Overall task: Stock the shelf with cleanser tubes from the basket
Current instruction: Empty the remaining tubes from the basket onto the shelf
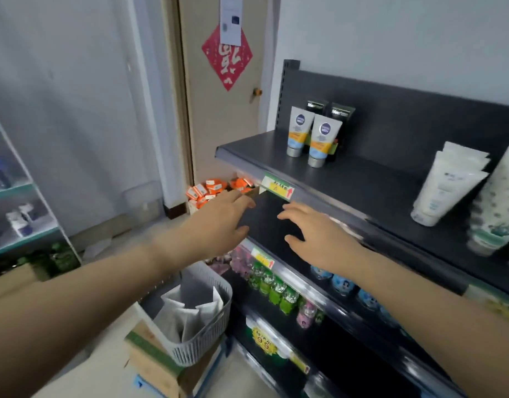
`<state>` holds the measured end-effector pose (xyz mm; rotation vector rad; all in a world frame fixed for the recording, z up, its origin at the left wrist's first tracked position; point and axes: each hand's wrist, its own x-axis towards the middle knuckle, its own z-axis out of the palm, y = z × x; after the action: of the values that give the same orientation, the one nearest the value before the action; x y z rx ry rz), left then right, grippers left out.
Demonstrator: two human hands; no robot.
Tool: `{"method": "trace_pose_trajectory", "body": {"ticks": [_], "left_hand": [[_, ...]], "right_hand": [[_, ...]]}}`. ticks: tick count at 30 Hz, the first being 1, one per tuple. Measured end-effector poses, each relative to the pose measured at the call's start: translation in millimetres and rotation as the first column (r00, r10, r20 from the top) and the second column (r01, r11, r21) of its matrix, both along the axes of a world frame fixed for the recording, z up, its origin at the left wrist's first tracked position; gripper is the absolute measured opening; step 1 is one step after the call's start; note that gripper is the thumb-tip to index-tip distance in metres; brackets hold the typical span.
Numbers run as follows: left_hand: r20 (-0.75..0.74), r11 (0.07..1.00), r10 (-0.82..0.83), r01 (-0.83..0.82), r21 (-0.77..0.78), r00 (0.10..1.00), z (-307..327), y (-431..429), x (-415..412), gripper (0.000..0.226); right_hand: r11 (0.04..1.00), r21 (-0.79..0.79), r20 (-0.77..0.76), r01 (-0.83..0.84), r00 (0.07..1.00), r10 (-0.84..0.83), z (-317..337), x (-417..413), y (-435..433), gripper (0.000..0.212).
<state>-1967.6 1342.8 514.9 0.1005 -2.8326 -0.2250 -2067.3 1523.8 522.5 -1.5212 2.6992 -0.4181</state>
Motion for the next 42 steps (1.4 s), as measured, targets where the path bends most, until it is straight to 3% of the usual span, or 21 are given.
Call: {"method": "trace_pose_trajectory", "body": {"ticks": [11, 20, 25, 37, 42], "left_hand": [[0.191, 0.969, 0.175, -0.203, 0.138, 0.966, -86, -132, 32, 0.044], [0.379, 0.876, 0.253, -0.377, 0.3, 0.89, -197, -186, 45, 0.038], [0.498, 0.813, 0.332, -0.511, 0.279, 0.801, -251, -208, 39, 0.041], [0.754, 0.541, 0.4, -0.798, 0.264, 0.521, -367, -240, 19, 0.039], [0.79, 0.553, 0.416, -0.815, 0.173, 0.45, -404, -248, 6, 0.026]], "right_hand": [[0.982, 0.125, 0.139, -0.138, 0.983, 0.12, -94, 14, -139, 0.042], [0.926, 0.29, 0.275, -0.242, 0.948, 0.162, -193, -4, -201, 0.042], [0.893, 0.337, 0.346, -0.298, 0.921, 0.177, -248, -28, -232, 0.041], [0.799, 0.393, 0.437, -0.456, 0.857, 0.274, -372, -59, -328, 0.042], [0.789, 0.367, 0.451, -0.493, 0.836, 0.313, -410, -70, -368, 0.045]]}}
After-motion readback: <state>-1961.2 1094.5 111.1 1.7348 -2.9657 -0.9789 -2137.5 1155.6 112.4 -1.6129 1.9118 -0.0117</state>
